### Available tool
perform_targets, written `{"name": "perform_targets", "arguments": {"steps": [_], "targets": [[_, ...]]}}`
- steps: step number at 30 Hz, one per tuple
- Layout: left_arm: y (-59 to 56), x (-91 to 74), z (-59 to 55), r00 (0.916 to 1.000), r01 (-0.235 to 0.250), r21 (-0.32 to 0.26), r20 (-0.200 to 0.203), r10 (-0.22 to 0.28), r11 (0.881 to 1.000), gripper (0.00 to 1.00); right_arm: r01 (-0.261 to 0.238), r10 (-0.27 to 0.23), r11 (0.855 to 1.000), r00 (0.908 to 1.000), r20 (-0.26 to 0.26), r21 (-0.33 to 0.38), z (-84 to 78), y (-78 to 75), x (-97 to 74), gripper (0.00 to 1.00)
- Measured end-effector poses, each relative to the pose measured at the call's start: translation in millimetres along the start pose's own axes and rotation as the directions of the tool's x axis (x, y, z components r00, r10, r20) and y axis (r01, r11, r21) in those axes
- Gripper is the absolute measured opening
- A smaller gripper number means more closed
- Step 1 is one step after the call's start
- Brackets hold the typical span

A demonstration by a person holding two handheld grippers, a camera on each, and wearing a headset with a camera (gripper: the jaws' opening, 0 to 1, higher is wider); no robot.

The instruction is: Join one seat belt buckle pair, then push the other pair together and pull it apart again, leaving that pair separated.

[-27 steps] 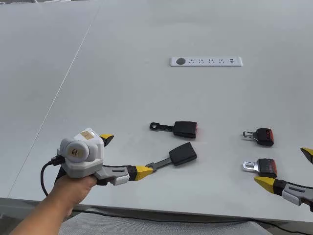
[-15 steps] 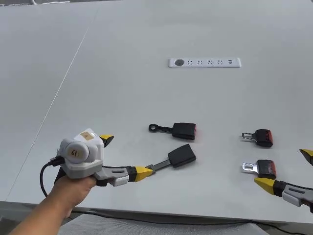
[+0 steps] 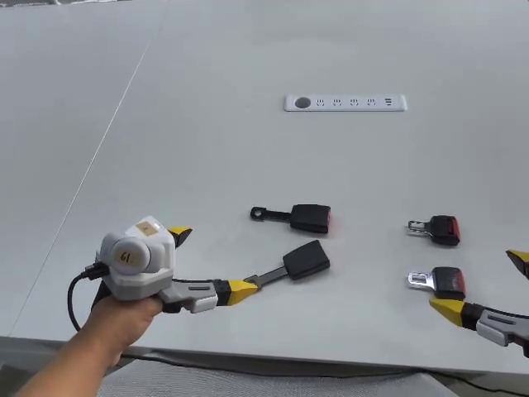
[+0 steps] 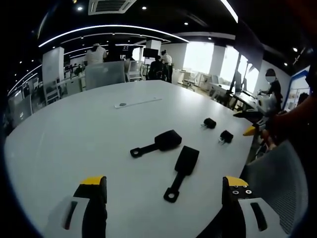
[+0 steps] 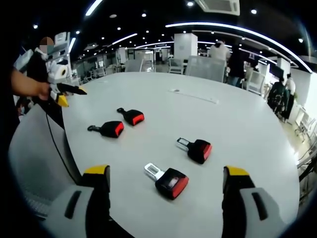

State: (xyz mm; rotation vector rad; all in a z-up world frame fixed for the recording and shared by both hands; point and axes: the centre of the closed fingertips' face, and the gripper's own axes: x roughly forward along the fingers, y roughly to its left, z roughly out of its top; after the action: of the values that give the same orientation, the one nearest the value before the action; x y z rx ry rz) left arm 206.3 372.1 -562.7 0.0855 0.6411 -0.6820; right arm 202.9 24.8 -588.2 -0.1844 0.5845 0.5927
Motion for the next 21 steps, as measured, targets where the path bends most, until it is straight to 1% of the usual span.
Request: {"name": "perform_targets", "arguments": {"steps": [6, 14, 21], "targets": [[-2.3, 1.3, 0.2, 1.0000, 0.005, 0.005, -0.003, -0.005, 1.000, 0.99, 0.001, -0.001, 1.000, 1.0000, 0.000, 0.002, -0.1, -0.1, -0.6, 0.95], [-1.4, 1.0, -0.9, 1.0000, 0.005, 0.006, -0.006, -0.005, 1.000, 0.99, 0.002, -0.002, 1.000, 1.0000, 0.001, 0.006, -0.7, -0.4, -1.3, 0.95], [-2.0, 2.4, -0.7, 0.9999, 0.009, 0.010, -0.007, -0.009, 1.000, 0.99, 0.001, -0.001, 1.000, 1.0000, -0.004, 0.008, -4.3, -0.6, -2.3, 0.95]]}}
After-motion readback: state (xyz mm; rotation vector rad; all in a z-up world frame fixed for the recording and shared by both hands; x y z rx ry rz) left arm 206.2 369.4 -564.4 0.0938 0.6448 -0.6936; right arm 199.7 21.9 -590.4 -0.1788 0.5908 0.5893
